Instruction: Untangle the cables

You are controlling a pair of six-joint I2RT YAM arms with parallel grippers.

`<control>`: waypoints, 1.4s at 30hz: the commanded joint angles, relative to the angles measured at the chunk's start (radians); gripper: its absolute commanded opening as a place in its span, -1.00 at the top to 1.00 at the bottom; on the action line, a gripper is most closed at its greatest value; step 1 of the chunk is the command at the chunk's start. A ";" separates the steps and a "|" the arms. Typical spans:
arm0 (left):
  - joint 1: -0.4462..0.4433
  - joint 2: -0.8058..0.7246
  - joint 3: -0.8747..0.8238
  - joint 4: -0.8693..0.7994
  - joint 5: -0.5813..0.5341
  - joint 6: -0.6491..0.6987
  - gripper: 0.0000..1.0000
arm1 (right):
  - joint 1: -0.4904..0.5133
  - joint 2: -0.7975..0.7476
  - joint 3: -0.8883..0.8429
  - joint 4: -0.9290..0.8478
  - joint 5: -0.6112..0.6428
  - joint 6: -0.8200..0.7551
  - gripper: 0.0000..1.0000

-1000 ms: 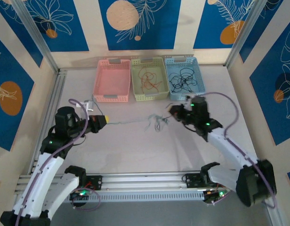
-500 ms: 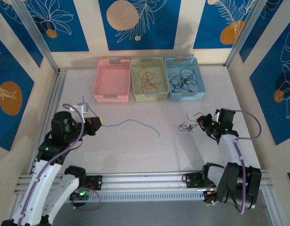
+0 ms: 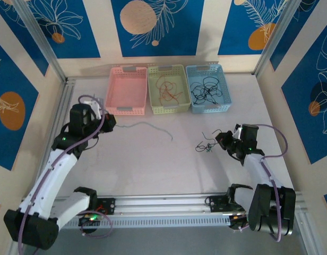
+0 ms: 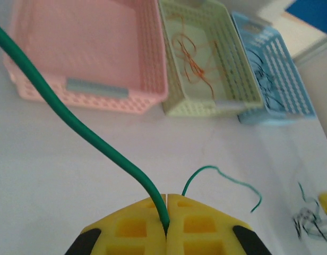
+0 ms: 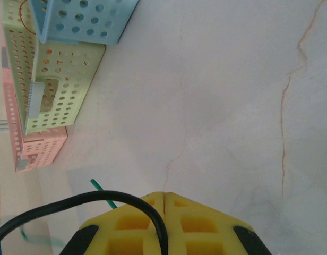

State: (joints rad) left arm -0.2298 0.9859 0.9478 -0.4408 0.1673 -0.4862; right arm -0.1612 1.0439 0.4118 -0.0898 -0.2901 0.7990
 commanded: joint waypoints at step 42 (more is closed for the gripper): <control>-0.011 1.146 0.780 0.267 -0.560 0.353 1.00 | 0.115 0.070 0.010 0.029 0.042 -0.038 1.00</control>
State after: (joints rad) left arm -0.2119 2.0949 1.6707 -0.1917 -0.3836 -0.1791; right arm -0.0521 1.1122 0.4057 -0.0662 -0.2504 0.7837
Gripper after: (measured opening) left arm 0.067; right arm 0.061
